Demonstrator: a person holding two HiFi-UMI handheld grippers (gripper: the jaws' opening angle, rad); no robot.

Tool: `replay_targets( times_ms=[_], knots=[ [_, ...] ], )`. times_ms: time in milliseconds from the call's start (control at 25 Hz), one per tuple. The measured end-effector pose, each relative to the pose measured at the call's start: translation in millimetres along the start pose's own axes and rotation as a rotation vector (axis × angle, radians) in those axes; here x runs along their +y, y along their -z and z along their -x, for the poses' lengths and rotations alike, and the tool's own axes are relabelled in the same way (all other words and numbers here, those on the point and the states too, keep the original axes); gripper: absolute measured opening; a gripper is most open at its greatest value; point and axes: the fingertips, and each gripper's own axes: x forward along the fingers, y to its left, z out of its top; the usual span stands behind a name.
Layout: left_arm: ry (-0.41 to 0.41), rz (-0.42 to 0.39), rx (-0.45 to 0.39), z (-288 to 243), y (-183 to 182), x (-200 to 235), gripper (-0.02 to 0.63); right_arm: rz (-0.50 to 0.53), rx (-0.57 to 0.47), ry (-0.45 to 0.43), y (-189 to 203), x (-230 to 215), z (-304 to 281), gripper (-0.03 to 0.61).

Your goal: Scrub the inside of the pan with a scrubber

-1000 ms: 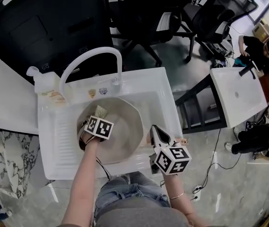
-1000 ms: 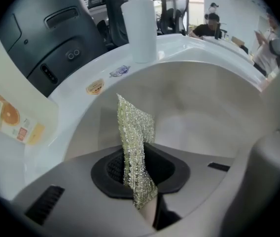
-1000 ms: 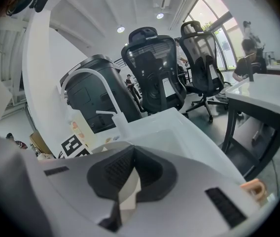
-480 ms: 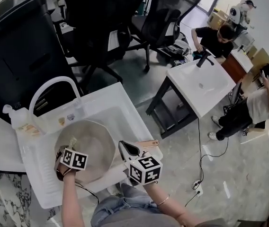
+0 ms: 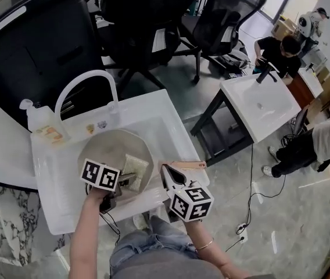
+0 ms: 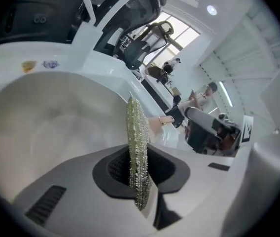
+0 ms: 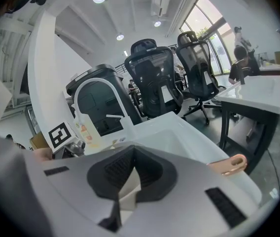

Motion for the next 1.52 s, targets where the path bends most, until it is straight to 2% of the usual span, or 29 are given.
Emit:
replay_targets(
  times_ms=[80,280,360,520,680,800,920,1200,1520],
  knots=[
    [0.029,0.027,0.024,-10,4,1,0.061,-0.005,0.001,0.011,3,-1,1,0.011],
    [0.039,0.107,0.089,-25,15,22,0.061,-0.019,0.012,0.018,9,-1,-5,0.011],
    [0.026,0.104,0.143,-30,20,29,0.061,-0.021,0.011,0.018,8,-2,-8,0.011],
    [-0.035,0.04,0.284,-39,36,42,0.06,-0.023,0.01,0.012,4,-3,-15,0.011],
    [-0.057,0.03,0.371,-40,48,52,0.06,-0.019,0.022,0.005,3,-5,-21,0.011],
    [-0.12,-0.005,0.43,-33,61,63,0.06,-0.014,0.039,-0.01,5,-4,-28,0.011],
    [-0.209,-0.075,0.495,-24,72,76,0.06,-0.006,0.056,-0.039,6,3,-37,0.011],
    [-0.333,-0.177,0.616,-1,85,100,0.06,0.042,0.116,-0.149,12,39,-62,0.011],
    [-0.465,-0.295,0.731,24,88,128,0.061,0.07,0.164,-0.202,18,58,-78,0.011]
  ],
)
